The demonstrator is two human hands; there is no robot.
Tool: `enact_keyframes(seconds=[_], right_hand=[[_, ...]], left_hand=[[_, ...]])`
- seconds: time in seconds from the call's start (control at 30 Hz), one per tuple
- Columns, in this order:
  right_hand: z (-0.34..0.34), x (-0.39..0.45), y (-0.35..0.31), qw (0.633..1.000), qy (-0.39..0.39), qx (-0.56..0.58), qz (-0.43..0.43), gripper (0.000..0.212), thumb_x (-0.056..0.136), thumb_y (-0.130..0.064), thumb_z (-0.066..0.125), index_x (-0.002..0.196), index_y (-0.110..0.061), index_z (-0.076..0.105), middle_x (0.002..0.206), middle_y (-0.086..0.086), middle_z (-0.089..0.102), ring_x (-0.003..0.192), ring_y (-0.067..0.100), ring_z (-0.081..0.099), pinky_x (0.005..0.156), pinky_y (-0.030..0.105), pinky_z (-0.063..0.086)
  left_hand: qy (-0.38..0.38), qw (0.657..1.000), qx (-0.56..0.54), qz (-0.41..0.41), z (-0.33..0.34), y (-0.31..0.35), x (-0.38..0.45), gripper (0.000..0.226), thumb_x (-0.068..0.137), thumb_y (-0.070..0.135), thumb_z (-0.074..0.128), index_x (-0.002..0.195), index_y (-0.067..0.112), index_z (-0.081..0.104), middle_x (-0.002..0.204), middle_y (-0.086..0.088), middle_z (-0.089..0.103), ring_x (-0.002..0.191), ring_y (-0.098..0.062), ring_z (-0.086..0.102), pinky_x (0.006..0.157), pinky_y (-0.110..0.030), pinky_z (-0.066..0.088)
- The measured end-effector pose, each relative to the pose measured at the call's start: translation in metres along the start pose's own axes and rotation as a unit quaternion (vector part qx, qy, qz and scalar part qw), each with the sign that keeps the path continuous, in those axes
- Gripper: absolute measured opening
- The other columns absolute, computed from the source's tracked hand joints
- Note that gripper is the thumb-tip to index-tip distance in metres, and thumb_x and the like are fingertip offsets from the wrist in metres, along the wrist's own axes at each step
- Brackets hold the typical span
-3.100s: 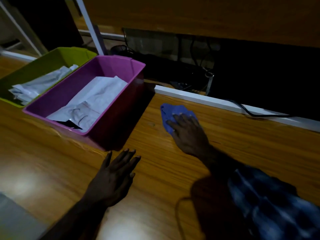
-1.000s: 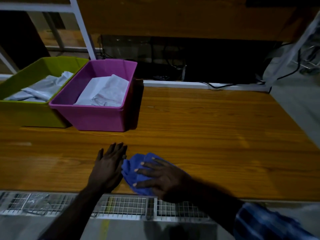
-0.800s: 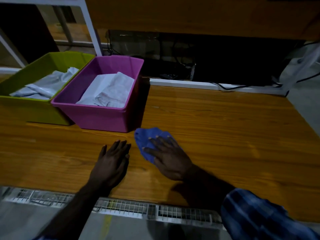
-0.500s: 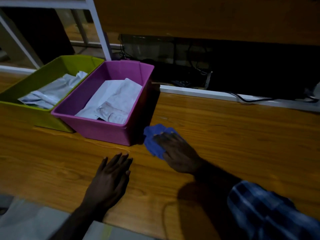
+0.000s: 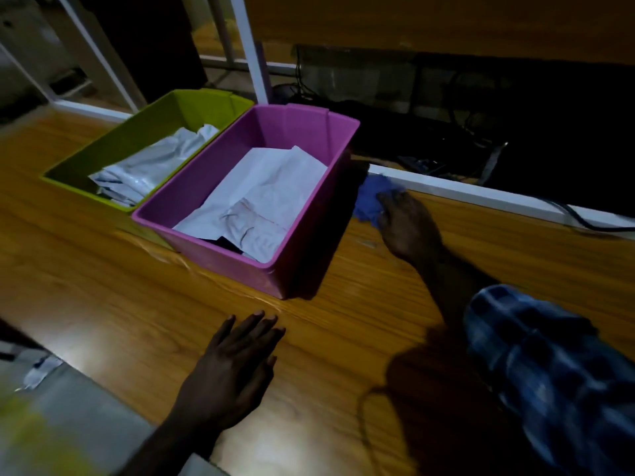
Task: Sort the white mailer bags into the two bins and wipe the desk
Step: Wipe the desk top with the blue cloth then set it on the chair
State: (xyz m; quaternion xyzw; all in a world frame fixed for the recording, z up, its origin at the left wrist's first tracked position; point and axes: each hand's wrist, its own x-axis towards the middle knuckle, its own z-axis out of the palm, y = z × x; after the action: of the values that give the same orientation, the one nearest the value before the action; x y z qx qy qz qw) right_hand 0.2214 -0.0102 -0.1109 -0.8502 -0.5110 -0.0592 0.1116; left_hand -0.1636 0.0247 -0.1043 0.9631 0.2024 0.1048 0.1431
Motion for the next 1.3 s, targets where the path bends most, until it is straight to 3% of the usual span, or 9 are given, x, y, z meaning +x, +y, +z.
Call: enact_keyframes(seconds=[0.07,0.33,0.47,0.6,0.73,0.9,1.03,1.2,1.3], right_hand=[[-0.008,0.009,-0.002,0.999,-0.01,0.027,0.031,0.057,0.089,-0.036,0.022,0.128,-0.007,0.053,0.13,0.025,0.053,0.118,0.041,0.05,0.097,0.044,0.04],[-0.008,-0.114,-0.064,0.994,-0.021,0.043,-0.099,0.051,0.093,-0.035,0.033,0.14,-0.019,0.048,0.148,0.012,0.042,0.137,0.033,0.038,0.11,0.047,0.033],[-0.013,-0.139,-0.089,0.997,0.033,0.065,0.008,0.05,0.09,-0.032,0.038,0.135,-0.018,0.055,0.145,0.012,0.047,0.134,0.034,0.042,0.105,0.049,0.038],[-0.018,-0.174,-0.139,0.998,0.007,0.051,-0.037,0.053,0.086,-0.037,0.039,0.135,-0.022,0.053,0.144,0.008,0.049,0.134,0.03,0.043,0.107,0.045,0.038],[-0.024,-0.191,-0.163,0.995,0.016,0.056,0.075,0.055,0.087,-0.037,0.035,0.136,-0.021,0.052,0.144,0.009,0.048,0.134,0.032,0.042,0.108,0.049,0.037],[-0.014,-0.244,-0.222,0.998,-0.012,0.036,0.051,0.054,0.09,-0.039,0.035,0.14,-0.022,0.048,0.149,0.01,0.041,0.139,0.03,0.036,0.114,0.046,0.029],[-0.019,-0.25,-0.24,0.981,0.044,0.03,0.185,0.052,0.089,-0.034,0.035,0.132,-0.013,0.056,0.142,0.018,0.048,0.134,0.037,0.042,0.109,0.05,0.036],[-0.02,-0.288,-0.281,0.994,0.04,0.029,0.095,0.052,0.097,-0.036,0.033,0.14,-0.013,0.048,0.148,0.017,0.041,0.139,0.035,0.035,0.114,0.048,0.028],[-0.026,-0.278,-0.274,0.988,0.048,0.015,0.148,0.054,0.09,-0.039,0.033,0.133,-0.016,0.055,0.142,0.014,0.05,0.134,0.033,0.043,0.11,0.047,0.034]], left_hand=[[-0.008,1.0,-0.008,-0.008,0.002,-0.001,0.0,0.046,0.095,0.04,0.04,0.139,0.028,0.047,0.149,0.01,0.039,0.142,-0.012,0.027,0.113,-0.044,0.023],[-0.012,1.0,-0.015,0.003,0.005,-0.006,-0.002,0.047,0.097,0.044,0.034,0.14,0.029,0.046,0.15,0.01,0.037,0.143,-0.01,0.025,0.113,-0.046,0.023],[-0.006,1.0,-0.004,0.014,0.007,-0.007,-0.002,0.048,0.097,0.043,0.034,0.141,0.028,0.044,0.15,0.009,0.037,0.144,-0.009,0.023,0.114,-0.044,0.021],[-0.008,1.0,0.013,0.014,0.006,-0.007,-0.004,0.051,0.097,0.043,0.032,0.142,0.023,0.044,0.149,0.007,0.039,0.144,-0.009,0.022,0.115,-0.043,0.02],[-0.01,1.0,0.02,0.011,0.007,-0.009,-0.006,0.053,0.095,0.039,0.028,0.142,0.021,0.044,0.149,0.004,0.04,0.144,-0.013,0.023,0.116,-0.045,0.018],[0.005,1.0,-0.012,0.016,-0.003,-0.013,-0.012,0.057,0.087,0.031,0.029,0.137,0.013,0.047,0.139,-0.009,0.052,0.134,-0.029,0.04,0.108,-0.053,0.03],[0.008,1.0,-0.012,0.013,-0.008,-0.014,-0.012,0.054,0.081,0.028,0.028,0.121,0.009,0.057,0.126,-0.01,0.058,0.121,-0.031,0.048,0.1,-0.054,0.036],[0.016,0.994,-0.108,-0.005,-0.009,-0.025,-0.011,0.045,0.083,0.025,0.03,0.114,0.008,0.058,0.113,-0.013,0.063,0.107,-0.035,0.055,0.093,-0.052,0.04],[0.022,0.992,-0.121,-0.005,-0.01,-0.024,-0.012,0.037,0.082,0.022,0.032,0.104,0.008,0.058,0.105,-0.013,0.063,0.099,-0.035,0.057,0.089,-0.051,0.041]])
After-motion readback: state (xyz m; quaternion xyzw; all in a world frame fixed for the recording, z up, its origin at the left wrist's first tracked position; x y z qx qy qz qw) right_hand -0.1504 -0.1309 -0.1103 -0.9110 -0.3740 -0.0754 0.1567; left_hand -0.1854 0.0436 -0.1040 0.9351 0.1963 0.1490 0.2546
